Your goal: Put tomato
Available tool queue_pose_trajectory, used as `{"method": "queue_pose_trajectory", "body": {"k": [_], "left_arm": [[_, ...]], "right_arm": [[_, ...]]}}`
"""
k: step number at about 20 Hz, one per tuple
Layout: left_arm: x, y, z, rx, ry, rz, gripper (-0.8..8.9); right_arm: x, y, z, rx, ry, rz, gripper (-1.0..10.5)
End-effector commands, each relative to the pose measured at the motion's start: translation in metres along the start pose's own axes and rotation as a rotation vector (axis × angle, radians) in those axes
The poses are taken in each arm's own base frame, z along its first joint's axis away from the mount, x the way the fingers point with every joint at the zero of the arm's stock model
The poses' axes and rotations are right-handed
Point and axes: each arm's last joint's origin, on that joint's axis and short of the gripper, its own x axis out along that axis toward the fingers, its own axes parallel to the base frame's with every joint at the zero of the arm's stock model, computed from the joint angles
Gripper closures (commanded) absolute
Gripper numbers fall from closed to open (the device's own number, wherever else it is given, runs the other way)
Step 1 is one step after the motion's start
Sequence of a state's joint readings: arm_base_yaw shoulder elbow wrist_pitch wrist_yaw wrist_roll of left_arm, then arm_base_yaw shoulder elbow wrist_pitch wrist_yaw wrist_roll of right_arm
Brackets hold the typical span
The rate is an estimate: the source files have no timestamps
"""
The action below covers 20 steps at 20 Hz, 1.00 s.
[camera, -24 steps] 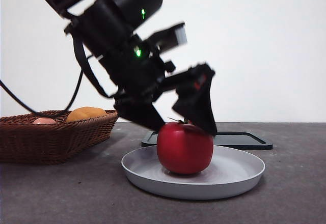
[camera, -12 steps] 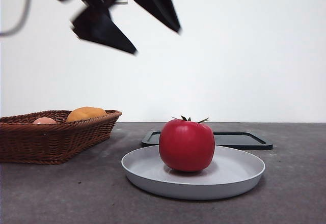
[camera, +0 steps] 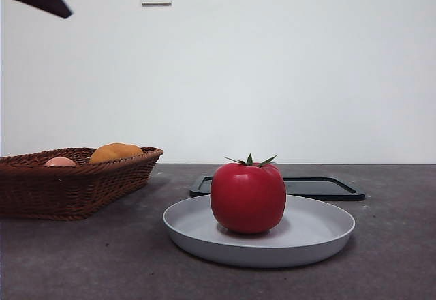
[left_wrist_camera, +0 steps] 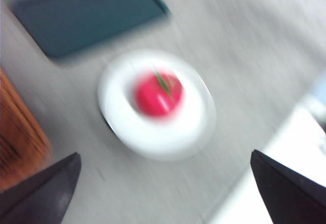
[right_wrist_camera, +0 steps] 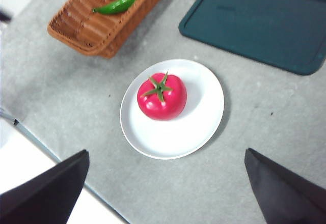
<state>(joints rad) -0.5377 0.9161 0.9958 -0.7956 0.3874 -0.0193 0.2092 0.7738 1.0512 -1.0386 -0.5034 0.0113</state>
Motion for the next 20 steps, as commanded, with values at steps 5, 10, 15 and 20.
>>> {"method": "queue_pose_trajectory", "body": {"k": [5, 10, 15, 20], "left_arm": [[-0.005, -0.005, -0.006, 0.026, 0.086, -0.076, 2.82], [-0.004, -0.005, -0.004, 0.033, 0.073, -0.076, 2.82], [-0.004, -0.005, -0.004, 0.033, 0.072, -0.076, 2.82], [-0.004, -0.005, -0.004, 0.032, 0.072, -0.076, 2.82]], "right_arm": [[0.009, -0.002, 0.009, -0.008, 0.027, 0.059, 4.6], [0.009, -0.002, 0.009, -0.009, 0.028, 0.060, 4.6], [0.025, 0.002, 0.017, -0.046, 0.055, 0.115, 4.6], [0.069, 0.005, 0.034, -0.089, 0.107, 0.173, 4.6]]}}
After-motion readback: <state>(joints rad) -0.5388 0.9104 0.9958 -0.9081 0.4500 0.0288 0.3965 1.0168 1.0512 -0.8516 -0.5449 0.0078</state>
